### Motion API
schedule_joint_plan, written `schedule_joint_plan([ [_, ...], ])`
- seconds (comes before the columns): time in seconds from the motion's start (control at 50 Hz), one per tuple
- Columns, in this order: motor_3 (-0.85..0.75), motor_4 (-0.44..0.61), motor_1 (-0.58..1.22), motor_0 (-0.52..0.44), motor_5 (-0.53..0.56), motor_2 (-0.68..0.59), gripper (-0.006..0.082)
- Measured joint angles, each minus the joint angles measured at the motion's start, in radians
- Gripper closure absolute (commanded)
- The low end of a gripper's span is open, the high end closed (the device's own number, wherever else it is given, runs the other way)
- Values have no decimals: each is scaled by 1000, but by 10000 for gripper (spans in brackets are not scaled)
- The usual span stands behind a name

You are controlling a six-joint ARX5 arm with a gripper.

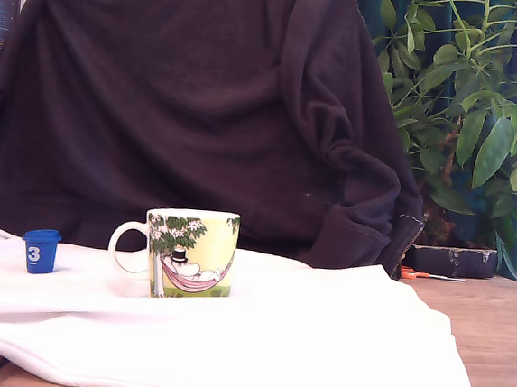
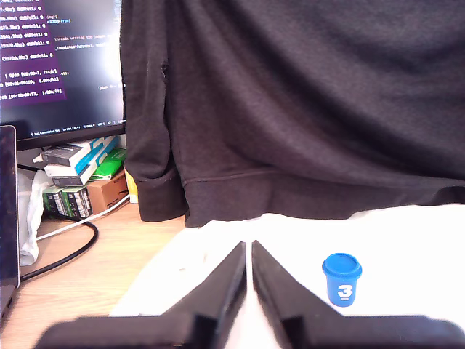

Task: Pick the blue coffee capsule and place it inside the green coffee cup

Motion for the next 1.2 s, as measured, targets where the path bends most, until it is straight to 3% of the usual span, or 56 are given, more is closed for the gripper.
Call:
schedule_joint_plan([
  [0.12, -107, 75, -5, -8, -98, 16, 786],
  [0.42, -135, 94, -5, -13, -109, 16, 786],
  [0.66, -6, 222, -5, -13, -274, 18, 786],
  [0.8, 22, 263, 38, -13, -289, 24, 786],
  [1.0, 202, 272, 267, -13, -289, 86, 764],
  [1.06, 263, 287, 356, -14, -288, 112, 665],
  [1.2, 420, 288, 587, -30, -228, 150, 90],
])
